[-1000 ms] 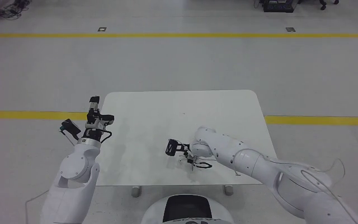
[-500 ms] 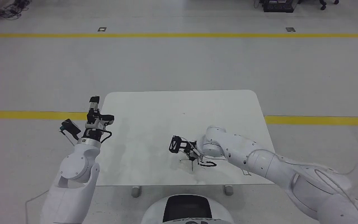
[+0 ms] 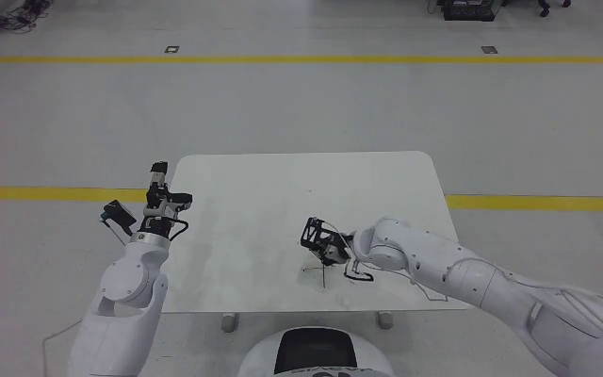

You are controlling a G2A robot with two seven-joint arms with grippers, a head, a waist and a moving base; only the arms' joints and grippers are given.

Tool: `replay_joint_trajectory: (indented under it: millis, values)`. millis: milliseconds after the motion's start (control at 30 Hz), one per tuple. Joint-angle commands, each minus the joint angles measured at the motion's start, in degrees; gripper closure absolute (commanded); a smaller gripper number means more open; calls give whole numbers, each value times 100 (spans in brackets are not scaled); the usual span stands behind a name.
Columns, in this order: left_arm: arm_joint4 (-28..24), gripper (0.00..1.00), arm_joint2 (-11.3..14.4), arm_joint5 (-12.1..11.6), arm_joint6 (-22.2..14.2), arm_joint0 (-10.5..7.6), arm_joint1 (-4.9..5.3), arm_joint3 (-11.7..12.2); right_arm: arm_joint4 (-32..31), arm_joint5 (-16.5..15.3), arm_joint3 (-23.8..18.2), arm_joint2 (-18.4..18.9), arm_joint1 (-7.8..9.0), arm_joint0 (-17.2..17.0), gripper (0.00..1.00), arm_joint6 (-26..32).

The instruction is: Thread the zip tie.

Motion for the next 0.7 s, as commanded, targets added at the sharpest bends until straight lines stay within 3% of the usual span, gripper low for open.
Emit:
replay_joint_trajectory:
  millis: [0,467,667]
  values:
    - [0,0,0,0,0,0,0,0,53,0,-42,0,45,-13,100,-53]
    - [0,0,0,0,0,0,0,0,125,0,-40,73,46,-96,100,-238]
    - [0,0,0,0,0,0,0,0,549,0,-186,233,232,-293,100,-751]
